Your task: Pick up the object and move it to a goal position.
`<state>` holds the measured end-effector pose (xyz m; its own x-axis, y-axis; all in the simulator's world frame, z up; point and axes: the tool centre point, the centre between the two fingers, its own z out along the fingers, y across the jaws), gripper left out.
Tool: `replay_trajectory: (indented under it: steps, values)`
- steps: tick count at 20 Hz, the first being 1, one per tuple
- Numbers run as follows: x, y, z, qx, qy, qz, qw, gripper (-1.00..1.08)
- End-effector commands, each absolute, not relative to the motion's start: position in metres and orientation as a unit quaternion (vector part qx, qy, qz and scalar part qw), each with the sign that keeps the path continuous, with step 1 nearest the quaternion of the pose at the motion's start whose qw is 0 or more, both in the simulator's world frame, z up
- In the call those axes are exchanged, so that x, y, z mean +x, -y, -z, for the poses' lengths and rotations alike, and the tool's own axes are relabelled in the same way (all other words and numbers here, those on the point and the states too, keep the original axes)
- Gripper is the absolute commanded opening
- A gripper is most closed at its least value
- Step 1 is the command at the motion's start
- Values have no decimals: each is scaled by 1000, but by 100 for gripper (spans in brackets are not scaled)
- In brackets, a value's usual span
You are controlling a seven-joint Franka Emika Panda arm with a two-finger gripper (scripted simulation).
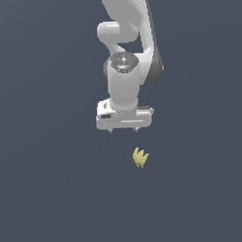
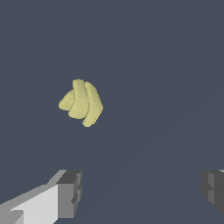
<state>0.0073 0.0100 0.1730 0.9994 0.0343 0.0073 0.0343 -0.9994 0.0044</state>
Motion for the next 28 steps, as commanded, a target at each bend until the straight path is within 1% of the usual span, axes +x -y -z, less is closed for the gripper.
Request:
replay_trajectory:
  steps: [1,12,28]
  values:
    - [9,-11,-172,1000,-12,-4,2,100]
    - [26,-26,-154,998,57,-2,0,100]
    - [61,-66,-106,975,223,0,-1,100]
